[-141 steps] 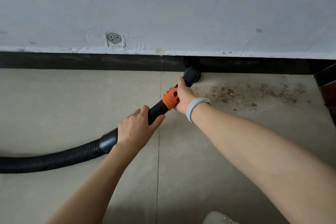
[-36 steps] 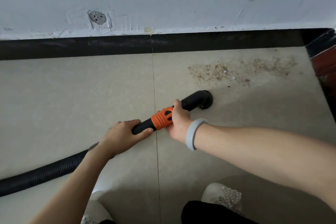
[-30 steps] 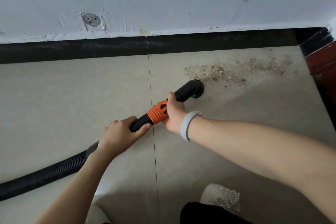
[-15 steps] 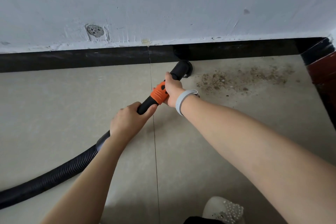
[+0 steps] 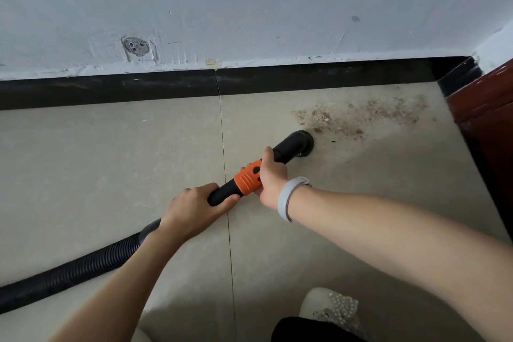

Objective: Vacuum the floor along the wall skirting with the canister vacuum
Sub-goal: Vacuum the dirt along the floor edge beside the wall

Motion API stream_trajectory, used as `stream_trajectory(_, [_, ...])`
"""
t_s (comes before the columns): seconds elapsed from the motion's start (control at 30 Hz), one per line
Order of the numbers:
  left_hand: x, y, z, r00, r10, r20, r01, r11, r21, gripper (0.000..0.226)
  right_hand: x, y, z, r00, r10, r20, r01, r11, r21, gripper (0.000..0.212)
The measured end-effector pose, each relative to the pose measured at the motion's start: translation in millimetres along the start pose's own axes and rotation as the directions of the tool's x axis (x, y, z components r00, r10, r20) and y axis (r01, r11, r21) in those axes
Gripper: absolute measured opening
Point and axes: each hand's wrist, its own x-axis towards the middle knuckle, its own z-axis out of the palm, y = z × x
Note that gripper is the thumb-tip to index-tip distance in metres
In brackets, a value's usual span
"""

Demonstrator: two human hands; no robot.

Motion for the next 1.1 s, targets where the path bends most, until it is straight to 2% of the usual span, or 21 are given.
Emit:
stream_trajectory(0.17, [-6.7, 2.4, 8.1, 0.988, 0.099, 0.122, -0.103, 0.994, 0.024, 0.035, -3.2, 17.1, -28.2, 0.998, 0.055, -0.038, -0.051, 0.994, 0.094, 0.041])
stream_trajectory(0.33, [-3.4, 18.6, 15.1, 0.977, 0.147, 0.155, -0.165, 0.980, 0.108, 0.038, -1.3, 16.0, -49.9, 0.995, 0.059, -0.086, -0.047, 0.990, 0.131, 0.048])
stream_trajectory(0.5, [-2.4, 52.7, 32.8, 0.962, 0.211, 0.171, -0.238, 0.958, 0.158, 0.041, -3.1, -0.4, -88.4, 0.993, 0.068, -0.100, -0.040, 0.967, 0.253, 0.034])
stream_trajectory(0.67, [11.9, 72.7, 42.2, 0.976, 0.214, 0.043, -0.218, 0.958, 0.185, 0.048, 3.3, -27.2, -86.6, 0.990, -0.030, -0.139, 0.066, 0.962, 0.265, 0.029])
stream_trajectory(0.87, [8.6, 55.3, 36.1, 0.985, 0.167, -0.038, -0.153, 0.960, 0.235, 0.049, 7.6, -24.3, -64.0, 0.999, 0.008, -0.052, 0.006, 0.967, 0.255, 0.030])
stream_trajectory(1.0, [9.4, 39.9, 26.1, 0.981, 0.190, 0.024, -0.188, 0.929, 0.317, 0.047, 5.5, -12.3, -49.5, 0.999, 0.005, -0.034, 0.005, 0.961, 0.278, 0.032])
stream_trajectory(1.1, [14.3, 42.3, 18.1, 0.977, 0.179, 0.114, -0.205, 0.935, 0.288, 0.047, 2.4, -6.1, -46.0, 1.000, 0.004, -0.027, 0.004, 0.953, 0.302, 0.030])
